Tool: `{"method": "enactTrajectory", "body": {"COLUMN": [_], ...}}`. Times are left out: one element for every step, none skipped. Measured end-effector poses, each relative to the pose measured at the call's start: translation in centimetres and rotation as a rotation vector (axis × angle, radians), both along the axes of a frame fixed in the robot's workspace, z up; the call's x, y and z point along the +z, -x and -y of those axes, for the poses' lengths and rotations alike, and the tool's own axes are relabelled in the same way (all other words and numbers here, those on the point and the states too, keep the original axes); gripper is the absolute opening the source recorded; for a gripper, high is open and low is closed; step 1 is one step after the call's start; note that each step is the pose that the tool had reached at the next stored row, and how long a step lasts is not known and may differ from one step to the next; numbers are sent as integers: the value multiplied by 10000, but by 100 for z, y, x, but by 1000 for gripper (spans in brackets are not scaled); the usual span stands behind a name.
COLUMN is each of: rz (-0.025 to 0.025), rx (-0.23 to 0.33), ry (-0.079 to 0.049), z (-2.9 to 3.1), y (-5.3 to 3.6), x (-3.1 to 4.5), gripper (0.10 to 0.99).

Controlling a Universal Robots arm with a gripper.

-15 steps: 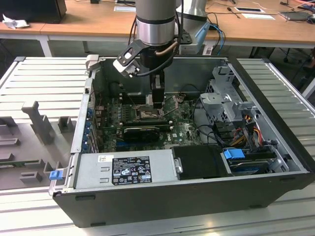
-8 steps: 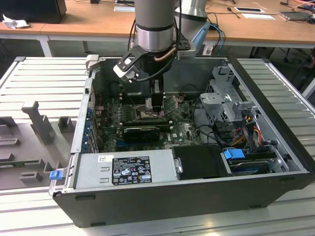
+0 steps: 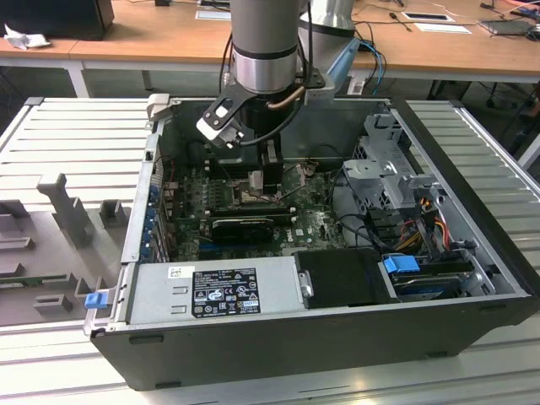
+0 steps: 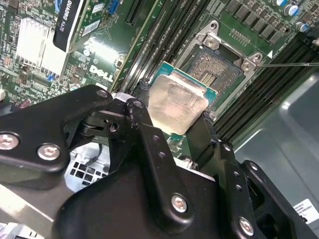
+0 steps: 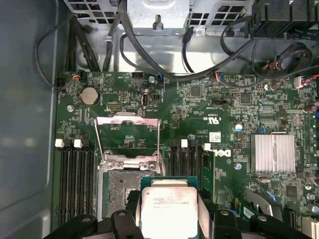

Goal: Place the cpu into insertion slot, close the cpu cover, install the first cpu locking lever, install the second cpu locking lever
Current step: 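Place the cpu into insertion slot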

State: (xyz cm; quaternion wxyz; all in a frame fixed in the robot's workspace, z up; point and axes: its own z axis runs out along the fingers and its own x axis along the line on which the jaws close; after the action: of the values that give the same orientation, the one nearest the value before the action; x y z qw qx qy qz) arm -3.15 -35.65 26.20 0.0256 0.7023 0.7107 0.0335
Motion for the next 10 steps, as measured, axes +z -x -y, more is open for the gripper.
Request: {"method": "enactTrajectory", "body": {"rz": [-1,-2,-2,-1,-1,-1,-2,-1,-1,-1], "rx": [-1,-2,-1,0,-1,-2,-3,-3,-1,-2], "ry": [2,3,5,4,4,5,6,6,5,7], "z": [-2,-3,-6,-7,-8,-10,-14,-19,-33,-54], "y": [0,1,1,0,0,1,1,1,0,1], "x": [-8,-13,-19,-25,-31,-40,-46,-50,-57,-69], "gripper": [541,541,541,541,541,541,541,541,541,541]}}
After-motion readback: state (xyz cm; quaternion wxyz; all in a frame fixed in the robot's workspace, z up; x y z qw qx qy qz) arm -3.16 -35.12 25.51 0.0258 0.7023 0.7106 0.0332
